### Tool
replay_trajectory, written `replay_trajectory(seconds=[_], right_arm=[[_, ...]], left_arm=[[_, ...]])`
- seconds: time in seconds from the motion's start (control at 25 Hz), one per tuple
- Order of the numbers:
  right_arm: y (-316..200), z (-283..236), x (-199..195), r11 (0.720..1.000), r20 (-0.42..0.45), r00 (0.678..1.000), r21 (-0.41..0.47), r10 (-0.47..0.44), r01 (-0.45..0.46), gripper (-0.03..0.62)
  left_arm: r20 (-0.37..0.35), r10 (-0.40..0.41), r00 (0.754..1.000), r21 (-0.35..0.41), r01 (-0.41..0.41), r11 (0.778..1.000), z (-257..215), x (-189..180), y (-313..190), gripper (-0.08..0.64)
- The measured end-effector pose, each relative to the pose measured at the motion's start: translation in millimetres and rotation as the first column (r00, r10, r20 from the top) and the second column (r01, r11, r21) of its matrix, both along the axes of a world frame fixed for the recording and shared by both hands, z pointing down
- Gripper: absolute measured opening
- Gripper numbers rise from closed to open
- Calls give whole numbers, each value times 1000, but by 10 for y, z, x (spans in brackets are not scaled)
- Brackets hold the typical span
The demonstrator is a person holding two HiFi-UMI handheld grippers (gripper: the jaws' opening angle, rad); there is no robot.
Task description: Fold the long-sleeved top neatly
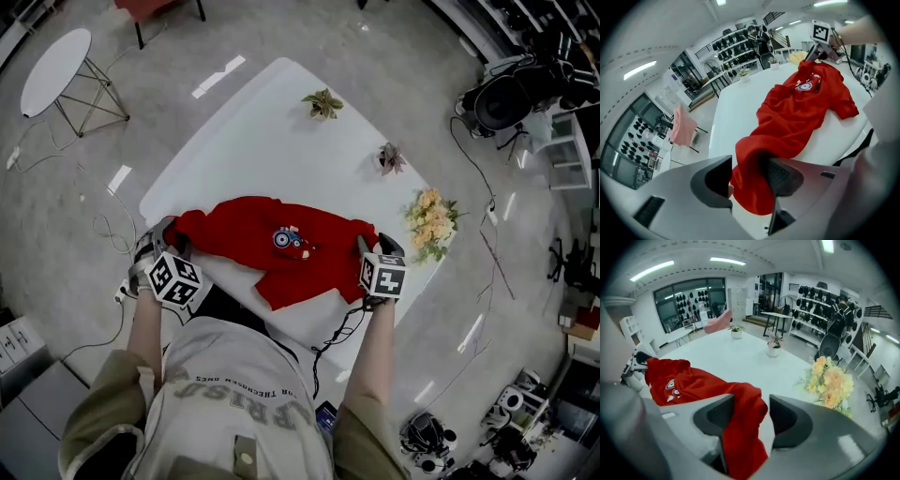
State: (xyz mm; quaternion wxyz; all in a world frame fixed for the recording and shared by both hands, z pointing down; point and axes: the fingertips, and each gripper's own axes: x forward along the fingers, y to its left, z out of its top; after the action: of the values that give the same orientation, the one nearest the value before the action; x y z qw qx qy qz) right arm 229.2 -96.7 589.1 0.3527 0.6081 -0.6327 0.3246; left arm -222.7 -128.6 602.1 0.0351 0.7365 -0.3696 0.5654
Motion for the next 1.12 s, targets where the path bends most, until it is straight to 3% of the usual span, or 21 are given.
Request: replay_trajectory(seconds=[0.08,0.12,0.28,0.44,0.56,0.64,0.72,0.84,0.96,1.0,1.12], right_arm=[[13,-103,-32,999,39,999,12,-35,35,338],[16,-196,-65,998,65,996,29,-60,59,376],[21,-570,-385,971,117,967,105,-228,217,382],[7,-510,-797,917,102,911,65,-398,394,382],[-28,-274,-949,883,57,882,-16,-467,468,380],[-95,-187,-1036,874,49,873,-21,-485,486,379],[-145,-93,-1087,870,66,869,-24,-490,492,377],[-161,66,-1129,857,94,857,-57,-506,512,341],[-213,67,-1134,854,71,856,-58,-513,517,158],[-232,28,-1108,858,51,859,-48,-509,511,79],[-243,-132,-1060,875,24,875,6,-484,484,37]], left_arm=[[-43,-21,999,-57,19,998,-31,-87,-11,251],[-94,-42,995,-94,34,995,-82,-108,-26,273],[-300,-58,952,-167,7,986,-479,79,-221,299],[-387,83,918,-160,-155,975,-735,634,-473,299],[-471,177,864,-186,-293,938,-880,1025,-536,299],[-548,194,813,-207,-357,911,-963,1252,-563,299],[-580,212,787,-216,-399,891,-915,1482,-595,299],[-512,305,803,-207,-460,863,-697,1763,-628,299],[-504,370,780,-185,-516,837,-842,1839,-588,299],[-517,371,771,-177,-520,836,-938,1805,-583,299],[-495,380,782,-150,-507,849,-1154,1558,-626,299]])
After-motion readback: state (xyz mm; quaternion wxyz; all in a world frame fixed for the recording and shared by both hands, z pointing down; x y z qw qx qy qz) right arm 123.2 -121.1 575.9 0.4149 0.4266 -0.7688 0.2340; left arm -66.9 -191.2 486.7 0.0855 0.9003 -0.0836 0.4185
